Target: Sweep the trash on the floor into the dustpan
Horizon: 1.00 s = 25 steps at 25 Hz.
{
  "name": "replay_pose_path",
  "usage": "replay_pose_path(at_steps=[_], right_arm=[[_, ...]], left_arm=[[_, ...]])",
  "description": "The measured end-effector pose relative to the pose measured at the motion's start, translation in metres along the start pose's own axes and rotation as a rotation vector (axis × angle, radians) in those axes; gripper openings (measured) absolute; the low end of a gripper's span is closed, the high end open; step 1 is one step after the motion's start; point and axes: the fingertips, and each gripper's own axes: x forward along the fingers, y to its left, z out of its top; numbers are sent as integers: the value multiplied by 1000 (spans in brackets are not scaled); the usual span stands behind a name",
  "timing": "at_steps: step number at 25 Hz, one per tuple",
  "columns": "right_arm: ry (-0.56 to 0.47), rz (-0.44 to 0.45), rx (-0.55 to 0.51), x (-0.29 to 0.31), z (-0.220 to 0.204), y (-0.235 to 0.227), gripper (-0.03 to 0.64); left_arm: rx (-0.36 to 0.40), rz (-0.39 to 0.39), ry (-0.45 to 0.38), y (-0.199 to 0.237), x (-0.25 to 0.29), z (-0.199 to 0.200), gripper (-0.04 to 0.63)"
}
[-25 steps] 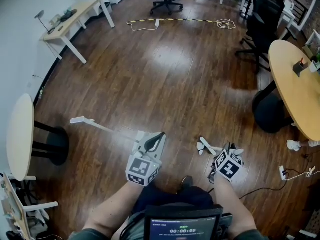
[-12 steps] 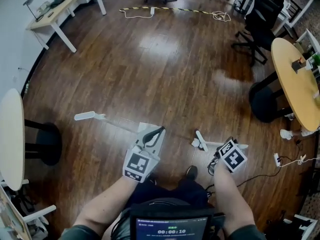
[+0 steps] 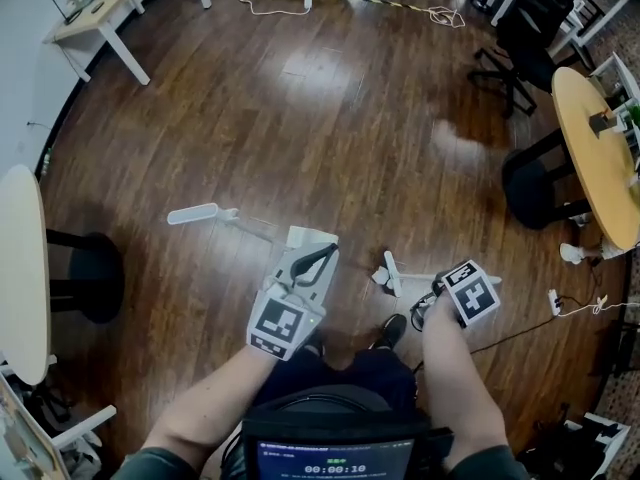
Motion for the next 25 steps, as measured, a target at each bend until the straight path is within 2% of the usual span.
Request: replay_pose_path(at_steps=[13,19,25], right_arm=[[53,-69,119,-44,-44,69,100],[121,-29,190,-48,-66,108,100],[136,9,187,-64,-77,146,101]], left_arm=[[-26,54,-16,50,-58,-5,3],[-31,79,-24,65,-73,-9,3],[-49,107,-24,80,-88,-9,5]])
